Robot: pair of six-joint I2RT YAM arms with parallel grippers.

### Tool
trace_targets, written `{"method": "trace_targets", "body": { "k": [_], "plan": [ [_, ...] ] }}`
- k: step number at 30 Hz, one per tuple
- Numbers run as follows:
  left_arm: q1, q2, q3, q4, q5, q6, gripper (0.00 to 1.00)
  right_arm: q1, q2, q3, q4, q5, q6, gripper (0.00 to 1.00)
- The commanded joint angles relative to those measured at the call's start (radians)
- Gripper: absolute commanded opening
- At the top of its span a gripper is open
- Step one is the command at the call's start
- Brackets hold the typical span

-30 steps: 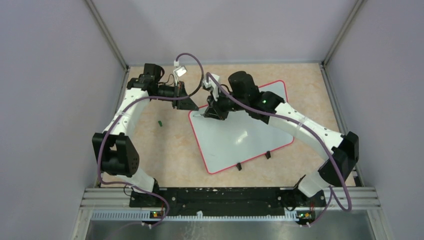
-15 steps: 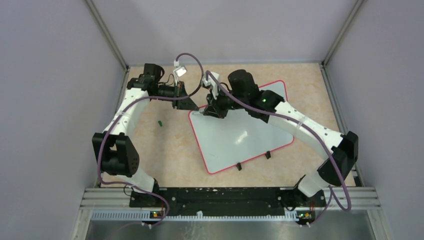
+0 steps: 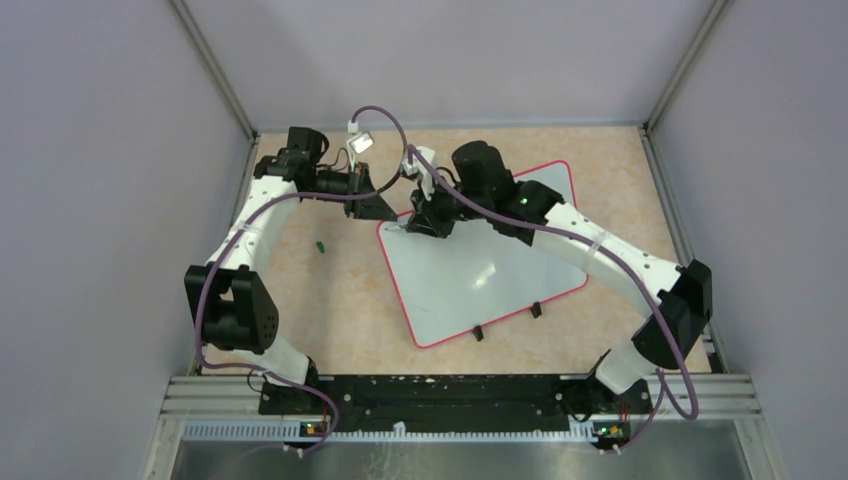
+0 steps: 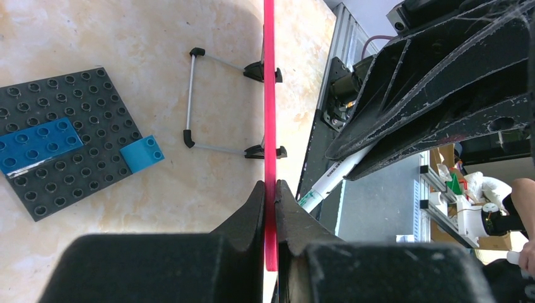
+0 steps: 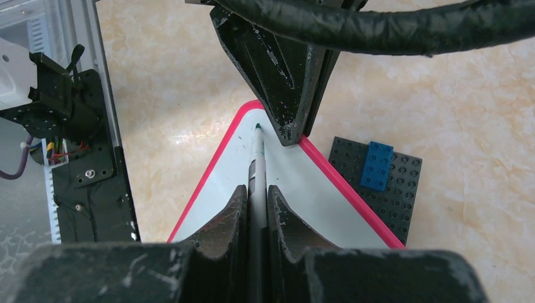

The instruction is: Write a sentence on the whiteboard

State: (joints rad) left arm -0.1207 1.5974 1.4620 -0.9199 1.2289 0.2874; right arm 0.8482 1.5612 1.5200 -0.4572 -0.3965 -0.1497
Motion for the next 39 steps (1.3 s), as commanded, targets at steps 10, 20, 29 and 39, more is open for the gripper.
{"method": "trace_targets", "body": {
  "k": [10,20,29,39],
  "plan": [
    [-0.010,0.003,0.002,0.004,0.040,0.012,0.00,0.010,-0.065,-0.082,0.019,0.003,-0.007,0.00],
    [-0.010,0.001,-0.002,0.004,0.039,0.013,0.00,0.015,-0.103,-0.174,0.016,-0.029,0.005,0.00],
    [-0.010,-0.002,-0.001,0.004,0.035,0.011,0.00,0.023,-0.110,-0.177,0.003,-0.049,-0.001,0.00],
    [-0.011,-0.005,-0.001,0.005,0.036,0.009,0.00,0.000,-0.142,-0.069,0.011,-0.031,0.023,0.00]
  ]
}}
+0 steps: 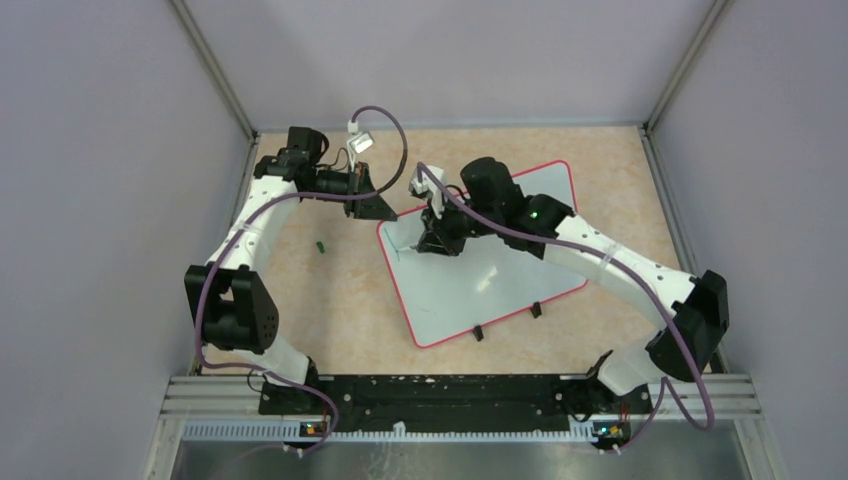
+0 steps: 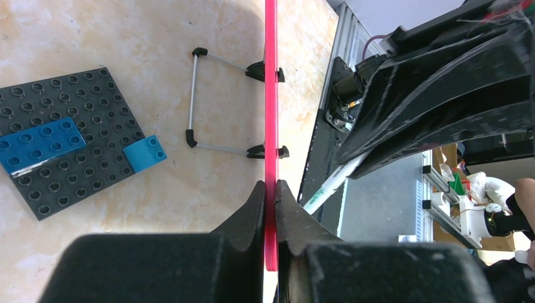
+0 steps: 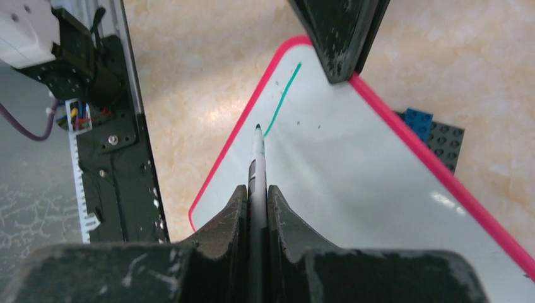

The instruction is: Write a sentence on the whiteboard

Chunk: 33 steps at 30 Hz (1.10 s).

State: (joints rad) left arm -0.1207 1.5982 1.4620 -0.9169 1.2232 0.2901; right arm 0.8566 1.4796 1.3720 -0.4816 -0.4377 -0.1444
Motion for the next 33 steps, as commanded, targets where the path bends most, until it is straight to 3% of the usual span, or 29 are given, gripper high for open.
{"method": "trace_targets", "body": {
  "k": [1,14,33],
  "plan": [
    [-0.011,-0.006,-0.001,0.003,0.042,0.006,0.00,-0.011,-0.057,0.081,0.037,0.017,0.018,0.00],
    [-0.013,-0.011,-0.002,0.006,0.042,0.002,0.00,-0.039,-0.029,0.083,0.073,0.117,0.041,0.00],
    [-0.013,-0.011,-0.004,0.007,0.041,0.006,0.00,-0.027,0.025,0.067,0.057,0.078,0.034,0.00]
  ]
}}
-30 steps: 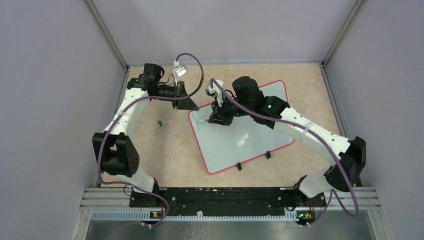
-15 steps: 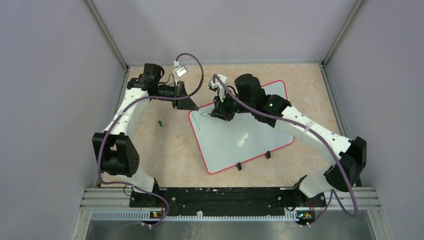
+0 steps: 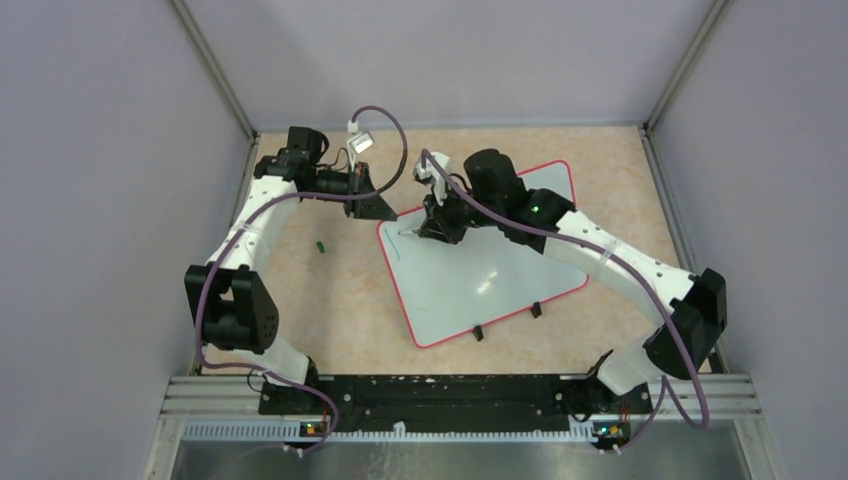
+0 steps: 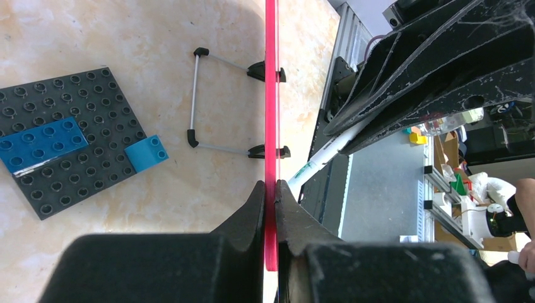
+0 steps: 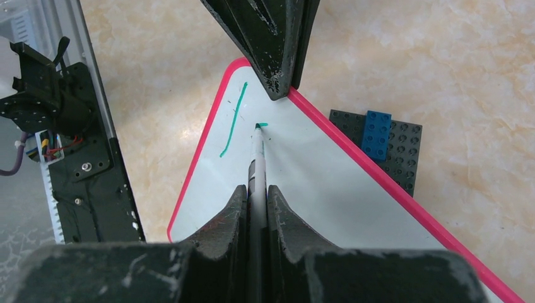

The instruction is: Write a sentence on the whiteboard

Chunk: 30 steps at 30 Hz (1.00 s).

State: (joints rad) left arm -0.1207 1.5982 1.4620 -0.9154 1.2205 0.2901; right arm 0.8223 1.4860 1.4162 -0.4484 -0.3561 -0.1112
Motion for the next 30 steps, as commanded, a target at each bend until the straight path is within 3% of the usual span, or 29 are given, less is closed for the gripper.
{"method": "trace_targets", "body": {
  "k": [1,30],
  "plan": [
    [-0.013,-0.010,-0.005,0.005,0.042,0.006,0.00,0.010,0.021,0.021,0.024,-0.003,0.001,0.00],
    [-0.013,-0.014,-0.007,0.008,0.037,0.001,0.00,0.038,-0.007,-0.041,0.011,0.023,-0.012,0.00]
  ]
}}
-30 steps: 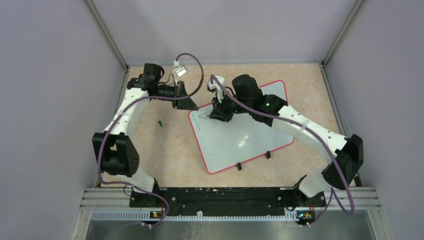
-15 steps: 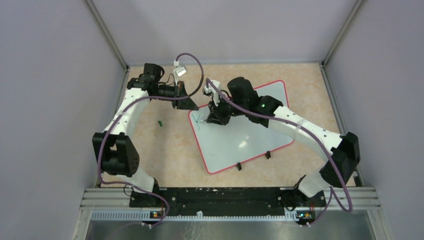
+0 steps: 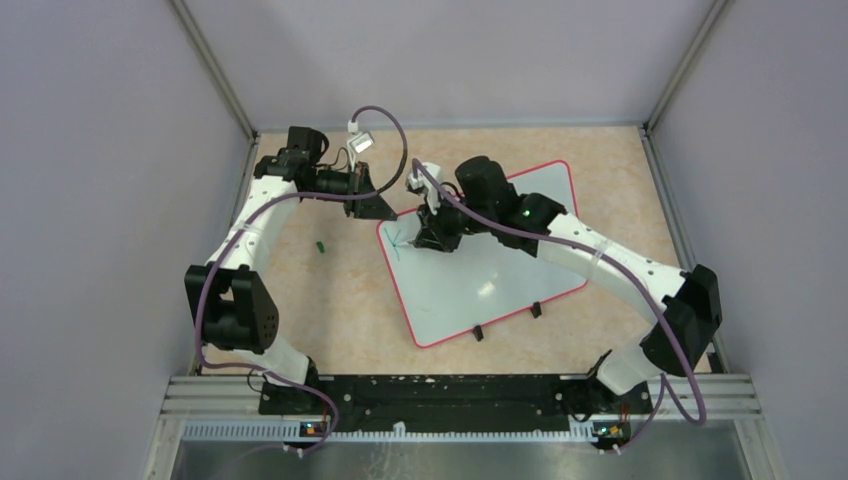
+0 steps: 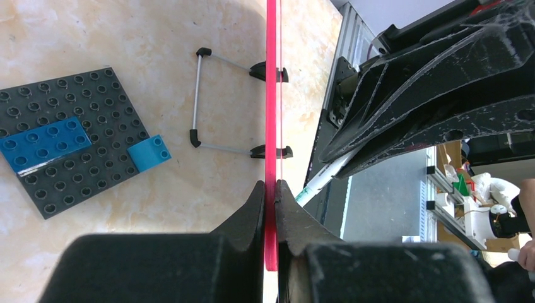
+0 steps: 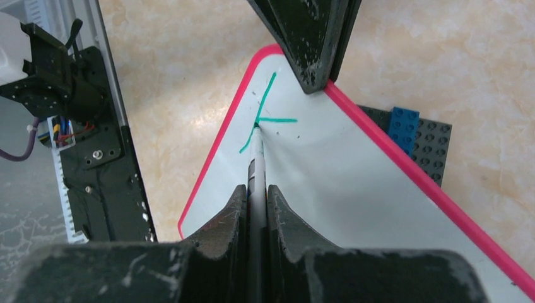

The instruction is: Write a sentence on the whiteboard

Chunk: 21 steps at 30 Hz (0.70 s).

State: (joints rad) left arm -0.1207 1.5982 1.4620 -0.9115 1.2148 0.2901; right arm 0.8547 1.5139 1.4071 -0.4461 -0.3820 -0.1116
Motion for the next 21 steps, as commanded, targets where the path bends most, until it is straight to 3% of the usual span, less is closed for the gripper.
{"method": "trace_targets", "body": {
  "k": [1,21],
  "plan": [
    [-0.013,-0.014,-0.006,0.005,0.042,0.000,0.00,0.005,-0.040,-0.038,0.008,0.052,-0.010,0.00],
    [-0.014,-0.015,-0.013,0.014,0.040,-0.007,0.00,-0.032,-0.126,-0.126,-0.021,0.056,-0.023,0.00]
  ]
}}
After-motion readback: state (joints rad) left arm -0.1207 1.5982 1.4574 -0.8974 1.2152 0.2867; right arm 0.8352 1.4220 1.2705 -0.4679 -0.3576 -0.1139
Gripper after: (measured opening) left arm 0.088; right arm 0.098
